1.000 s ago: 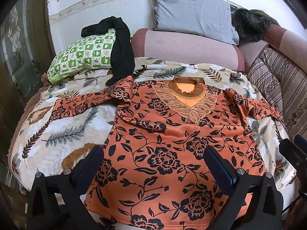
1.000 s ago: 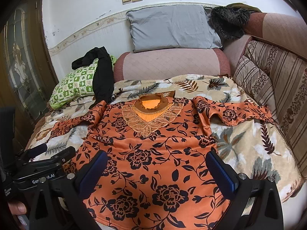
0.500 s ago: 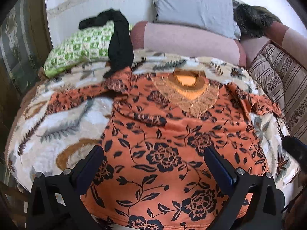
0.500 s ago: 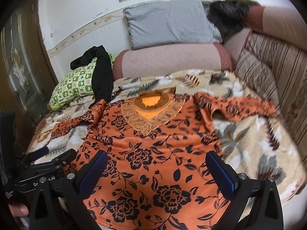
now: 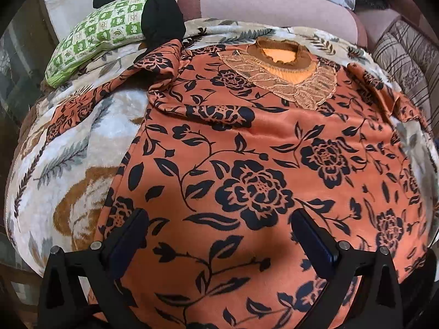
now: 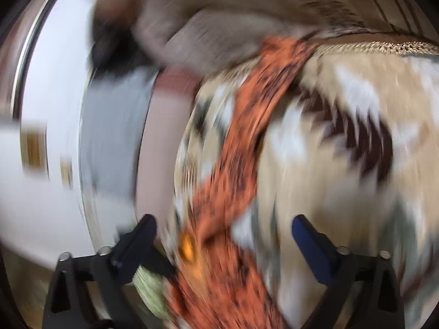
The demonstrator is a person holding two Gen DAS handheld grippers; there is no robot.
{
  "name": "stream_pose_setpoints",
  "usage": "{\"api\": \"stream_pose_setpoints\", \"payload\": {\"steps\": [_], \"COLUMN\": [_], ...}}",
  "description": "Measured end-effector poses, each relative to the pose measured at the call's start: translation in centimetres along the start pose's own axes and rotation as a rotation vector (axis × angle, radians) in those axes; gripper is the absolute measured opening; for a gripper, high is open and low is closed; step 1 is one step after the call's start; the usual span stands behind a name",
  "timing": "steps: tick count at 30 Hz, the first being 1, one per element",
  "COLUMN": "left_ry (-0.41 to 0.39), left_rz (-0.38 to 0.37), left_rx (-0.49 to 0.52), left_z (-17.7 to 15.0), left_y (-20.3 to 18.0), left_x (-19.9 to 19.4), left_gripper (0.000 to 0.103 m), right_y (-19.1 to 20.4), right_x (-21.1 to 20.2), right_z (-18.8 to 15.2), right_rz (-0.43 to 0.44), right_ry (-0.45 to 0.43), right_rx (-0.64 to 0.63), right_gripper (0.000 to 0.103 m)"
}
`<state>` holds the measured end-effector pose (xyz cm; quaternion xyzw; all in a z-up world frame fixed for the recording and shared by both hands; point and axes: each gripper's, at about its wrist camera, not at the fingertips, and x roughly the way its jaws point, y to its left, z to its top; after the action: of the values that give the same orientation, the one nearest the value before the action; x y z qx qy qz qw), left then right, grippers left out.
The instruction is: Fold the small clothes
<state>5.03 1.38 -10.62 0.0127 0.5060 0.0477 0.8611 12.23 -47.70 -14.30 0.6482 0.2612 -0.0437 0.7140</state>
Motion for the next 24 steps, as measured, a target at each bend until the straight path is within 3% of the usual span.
{"api": "stream_pose_setpoints", "payload": {"steps": [4,6,10,12,13,14,17,19,22,24], "left_ry": [-0.003,-0.008,0.034,0.066,0.040,0.033,0.018,0.007,0.001,0.005], "left_rz": [0.017,0.014,0.029,-0.035,-0.065,-0.073,-0.067,-0.077,-0.111,-0.142], "left_rx": [-0.006,-0.004,0.010,-0.049,-0.079,-0.079,-0.046,-0.050,-0.040,-0.038], "left_z": [0.8,1.1,0.8,0.2,0.0,-0.1,-0.2,-0.3,-0.6,-0.7], "left_y": [0.3,0.4,1.0,2.2,2.8,3.0,2.6,2.7,3.2,3.8], "left_x": [0.8,1.3,3.6,4.9,4.8,4.7,4.7,4.6,4.3,4.2], "left_gripper": [0.103,0.103,0.103,0.103,0.103,0.103,0.103,0.103,0.103,0.103], "right_y": [-0.3,-1.1,-1.0,0.5,1.9,4.4,11.9,17.6,24.2,26.4], "right_x": [3.8,5.5,7.6,8.0,7.9,7.7,7.7,8.0,8.4,8.9], "right_z": [5.4,6.4,7.8,8.1,8.0,7.2,2.6,-3.0,-13.9,-22.1], "right_rz": [-0.025,-0.056,-0.150,-0.229,-0.283,-0.311,-0.296,-0.227,-0.075,0.028], "right_ry": [-0.023,-0.034,-0.065,-0.072,-0.090,-0.109,-0.122,-0.098,-0.029,0.052], "right_rx": [0.043,0.059,-0.006,-0.097,-0.186,-0.298,-0.602,-0.799,-1.036,-1.145], "right_gripper": [0.086,0.076,0.031,0.018,0.010,0.009,0.008,0.008,0.008,0.008]}}
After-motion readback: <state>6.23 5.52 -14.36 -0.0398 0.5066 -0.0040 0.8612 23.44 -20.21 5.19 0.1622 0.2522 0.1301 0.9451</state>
